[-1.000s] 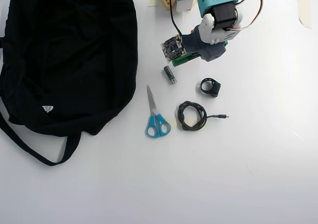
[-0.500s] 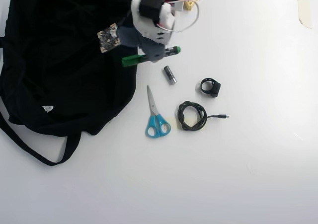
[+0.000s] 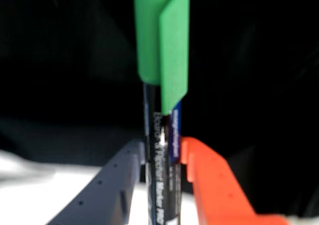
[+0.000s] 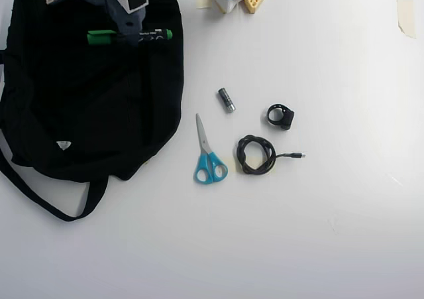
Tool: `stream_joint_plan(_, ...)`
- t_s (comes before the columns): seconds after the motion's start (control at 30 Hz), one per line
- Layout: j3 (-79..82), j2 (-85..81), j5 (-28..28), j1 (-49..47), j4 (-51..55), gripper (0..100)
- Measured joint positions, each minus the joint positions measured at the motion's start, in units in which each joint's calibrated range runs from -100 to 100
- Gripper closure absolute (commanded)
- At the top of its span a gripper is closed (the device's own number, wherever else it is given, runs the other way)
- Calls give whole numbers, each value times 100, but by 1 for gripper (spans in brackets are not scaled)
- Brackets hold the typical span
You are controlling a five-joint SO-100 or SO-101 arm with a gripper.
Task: Put the green marker into the black bag
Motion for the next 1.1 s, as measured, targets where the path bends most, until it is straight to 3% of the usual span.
stream_joint_plan(0.17,-63,1295,425,1293,-1280,97)
stream_joint_plan(0.33,-47,1943,444,1389,-1503,70)
stream_joint_plan(0.4,-94,1860,381,1359,-1013,66)
stream_joint_plan(0.5,-244,374,234,801,-266,67)
stream_joint_plan(0.63,-252,-2150,-107,-1029,524,69)
stream_joint_plan(0.67,-252,-2507,-176,-1514,593,76)
stream_joint_plan(0.7,-252,-2731,-190,-1888,601,90)
stream_joint_plan(0.73,-259,-3064,-190,-2395,610,98)
stream_joint_plan(0.9,31,-3462,-98,-3262,730,98)
stream_joint_plan(1.1,1344,-3993,703,-3703,1056,98)
